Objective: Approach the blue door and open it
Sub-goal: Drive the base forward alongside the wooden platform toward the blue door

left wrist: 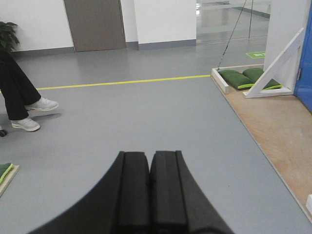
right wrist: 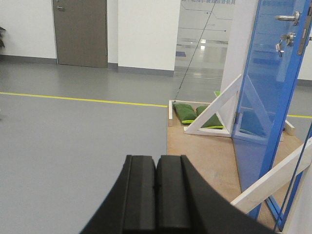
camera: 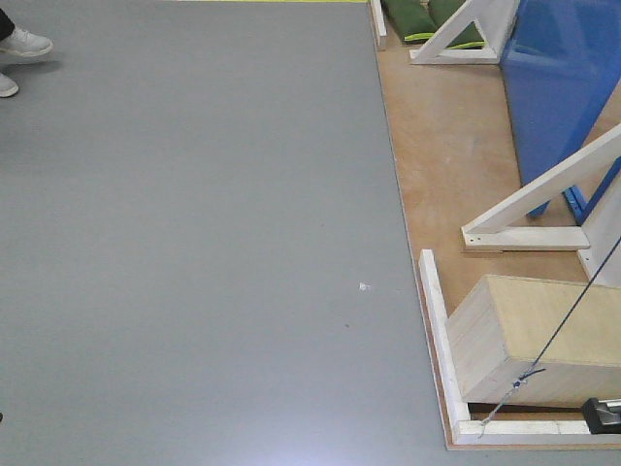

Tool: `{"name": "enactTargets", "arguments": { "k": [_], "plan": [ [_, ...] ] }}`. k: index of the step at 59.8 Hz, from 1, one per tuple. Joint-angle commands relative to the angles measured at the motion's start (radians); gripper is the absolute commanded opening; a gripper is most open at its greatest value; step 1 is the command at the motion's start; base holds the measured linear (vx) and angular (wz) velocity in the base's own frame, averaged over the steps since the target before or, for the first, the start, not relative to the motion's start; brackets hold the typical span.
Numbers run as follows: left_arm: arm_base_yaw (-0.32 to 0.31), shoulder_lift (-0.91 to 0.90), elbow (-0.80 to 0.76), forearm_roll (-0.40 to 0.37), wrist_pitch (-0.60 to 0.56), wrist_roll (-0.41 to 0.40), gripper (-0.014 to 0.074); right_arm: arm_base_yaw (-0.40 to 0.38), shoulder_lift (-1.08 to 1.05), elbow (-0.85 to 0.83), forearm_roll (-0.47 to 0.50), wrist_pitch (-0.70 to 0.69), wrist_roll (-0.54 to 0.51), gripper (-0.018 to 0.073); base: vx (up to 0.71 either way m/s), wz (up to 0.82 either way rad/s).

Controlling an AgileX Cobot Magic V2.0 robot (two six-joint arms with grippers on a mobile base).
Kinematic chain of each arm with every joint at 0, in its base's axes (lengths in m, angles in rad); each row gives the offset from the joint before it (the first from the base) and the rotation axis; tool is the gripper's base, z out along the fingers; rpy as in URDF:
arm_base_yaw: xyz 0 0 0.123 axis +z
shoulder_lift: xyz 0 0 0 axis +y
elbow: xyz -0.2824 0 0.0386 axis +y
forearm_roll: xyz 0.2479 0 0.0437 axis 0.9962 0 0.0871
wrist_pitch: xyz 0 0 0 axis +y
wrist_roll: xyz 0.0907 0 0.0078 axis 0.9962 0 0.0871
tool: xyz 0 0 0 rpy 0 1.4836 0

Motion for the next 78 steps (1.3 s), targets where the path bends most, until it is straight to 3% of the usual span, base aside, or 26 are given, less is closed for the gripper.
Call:
{"name": "enactTargets", "arguments": {
  "k": [1, 78],
  "plan": [
    [-0.008, -0.014, 0.006, 0.000, -0.084, -0.003, 0.0070, -0.003, -0.018, 0.020, -0.001, -0.079, -0.004, -0.0008, 0.00, 0.00],
    [-0.008, -0.014, 0.006, 0.000, -0.084, -0.003, 0.0070, -0.003, -0.018, 0.020, -0.001, -0.079, -0.004, -0.0008, 0.02, 0.00]
  ]
}}
